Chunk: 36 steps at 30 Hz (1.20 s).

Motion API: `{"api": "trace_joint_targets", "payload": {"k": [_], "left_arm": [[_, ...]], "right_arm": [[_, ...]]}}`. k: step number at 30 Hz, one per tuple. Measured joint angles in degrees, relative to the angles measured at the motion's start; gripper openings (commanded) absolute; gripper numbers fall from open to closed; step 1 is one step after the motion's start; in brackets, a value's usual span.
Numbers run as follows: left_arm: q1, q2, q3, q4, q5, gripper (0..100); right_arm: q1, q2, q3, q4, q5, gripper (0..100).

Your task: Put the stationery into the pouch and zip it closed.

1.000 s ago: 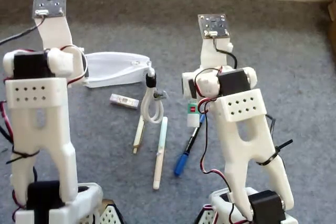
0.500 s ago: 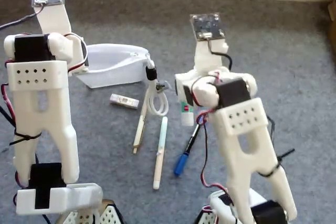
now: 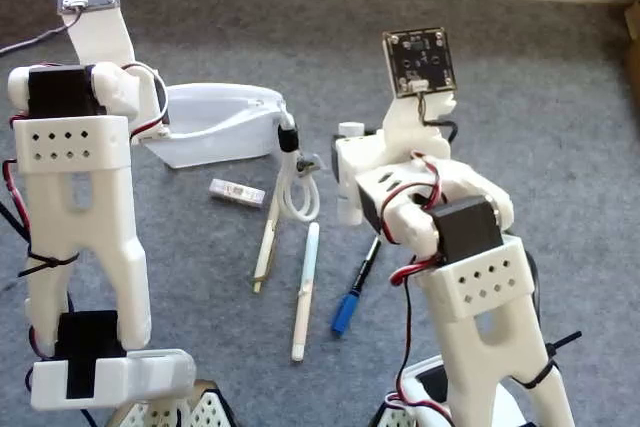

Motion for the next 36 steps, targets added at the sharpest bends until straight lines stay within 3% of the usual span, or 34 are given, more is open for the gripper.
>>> {"api": "trace_joint_targets", "payload": {"k": [16, 36], "left_arm": [[0.00, -0.62, 1.41, -0.09, 0.00, 1], [0.00, -0.26, 1.41, -0.09, 0.00, 1]], "right_arm": [[-13.36, 0.00, 0.00, -21.80, 0.00, 0.6], [-18.29, 0.09, 5.80, -51.43, 0.00, 0.5]]}}
